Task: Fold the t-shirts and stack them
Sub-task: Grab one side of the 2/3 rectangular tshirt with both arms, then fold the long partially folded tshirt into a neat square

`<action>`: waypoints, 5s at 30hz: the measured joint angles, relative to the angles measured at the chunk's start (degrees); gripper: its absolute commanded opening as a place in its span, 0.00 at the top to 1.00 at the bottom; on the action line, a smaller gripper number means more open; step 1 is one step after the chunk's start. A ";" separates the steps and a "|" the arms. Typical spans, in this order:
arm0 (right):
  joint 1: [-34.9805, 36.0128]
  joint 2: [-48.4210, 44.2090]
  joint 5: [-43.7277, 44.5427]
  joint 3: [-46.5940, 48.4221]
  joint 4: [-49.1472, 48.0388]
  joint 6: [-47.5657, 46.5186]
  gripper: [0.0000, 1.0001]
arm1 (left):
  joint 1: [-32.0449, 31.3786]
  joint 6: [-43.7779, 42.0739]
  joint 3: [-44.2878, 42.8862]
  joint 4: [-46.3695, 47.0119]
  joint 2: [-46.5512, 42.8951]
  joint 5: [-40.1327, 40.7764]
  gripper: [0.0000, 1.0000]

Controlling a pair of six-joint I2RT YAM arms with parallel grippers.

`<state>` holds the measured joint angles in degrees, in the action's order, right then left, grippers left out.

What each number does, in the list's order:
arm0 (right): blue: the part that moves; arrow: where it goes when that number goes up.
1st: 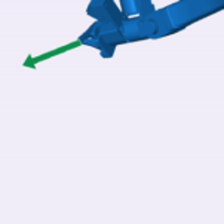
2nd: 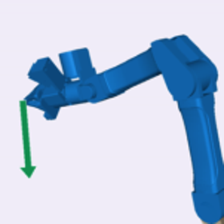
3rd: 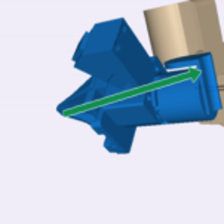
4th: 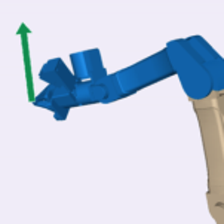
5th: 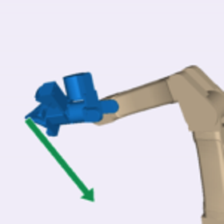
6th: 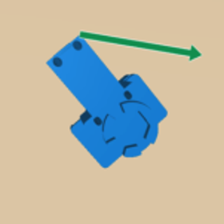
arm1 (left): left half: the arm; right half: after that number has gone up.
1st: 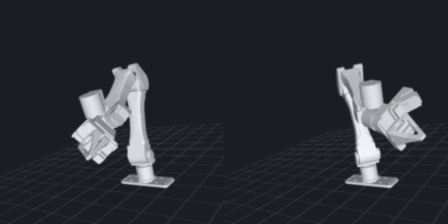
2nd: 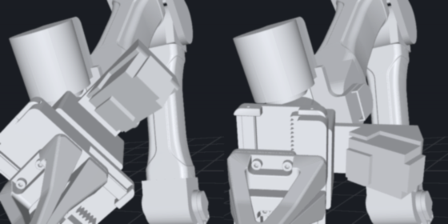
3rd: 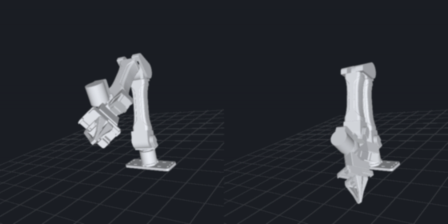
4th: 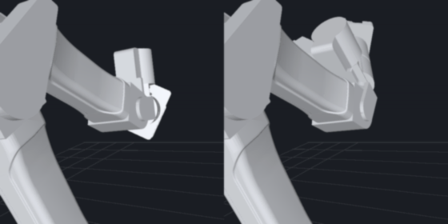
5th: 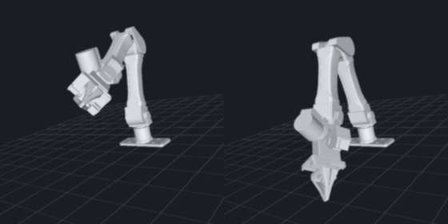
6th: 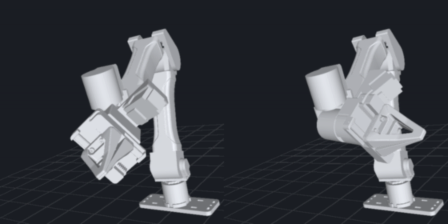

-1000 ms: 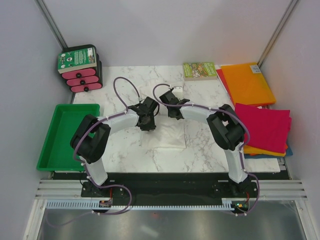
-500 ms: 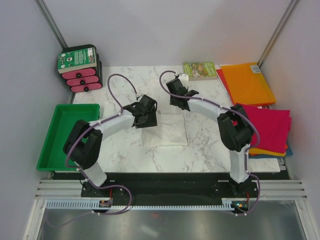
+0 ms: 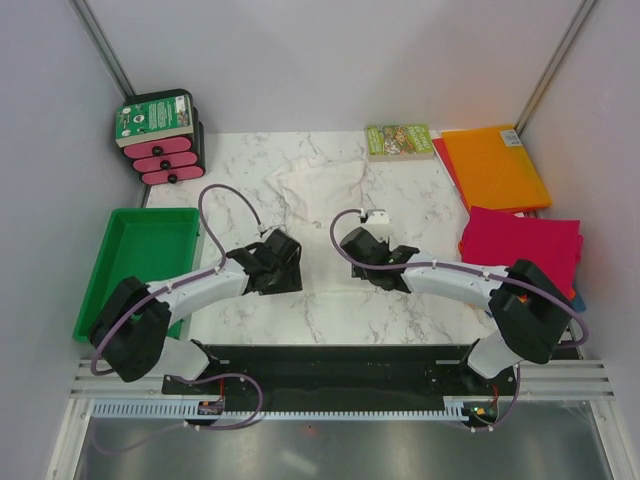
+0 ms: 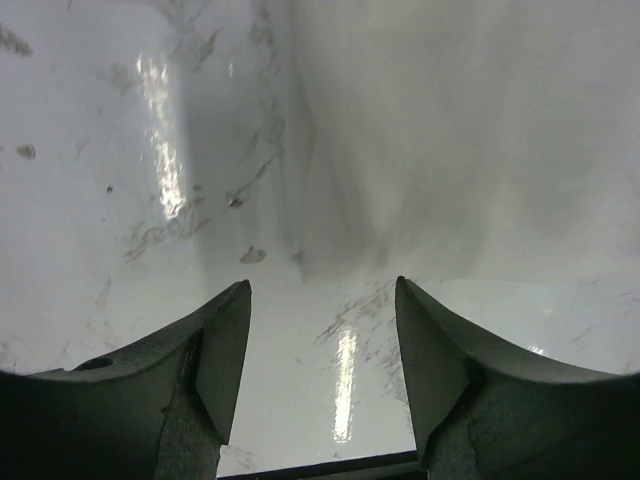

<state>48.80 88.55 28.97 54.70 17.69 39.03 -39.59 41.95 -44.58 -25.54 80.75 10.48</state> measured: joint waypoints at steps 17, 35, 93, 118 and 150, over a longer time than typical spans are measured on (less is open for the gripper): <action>2.51 -5.44 0.81 -13.05 -0.15 10.58 0.53 | -0.52 5.20 6.54 -0.70 -8.15 0.04 0.32; 4.35 -5.75 0.87 -18.38 -4.85 14.84 0.55 | -0.52 7.10 7.67 1.68 -5.49 -0.33 0.31; 14.82 -8.55 -1.20 -19.76 -1.11 26.62 1.00 | -1.29 7.48 13.62 0.72 -12.11 -4.42 0.98; 30.03 -15.67 16.28 -1.75 27.69 38.84 1.00 | -8.57 12.13 4.90 -15.28 -34.91 -1.79 0.98; -14.97 26.64 2.95 41.27 10.97 -3.67 1.00 | 12.83 -8.37 -40.09 -11.32 22.58 4.39 0.98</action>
<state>33.82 115.20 31.92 95.96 28.67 35.35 -26.76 33.58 -84.66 -36.86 103.33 14.87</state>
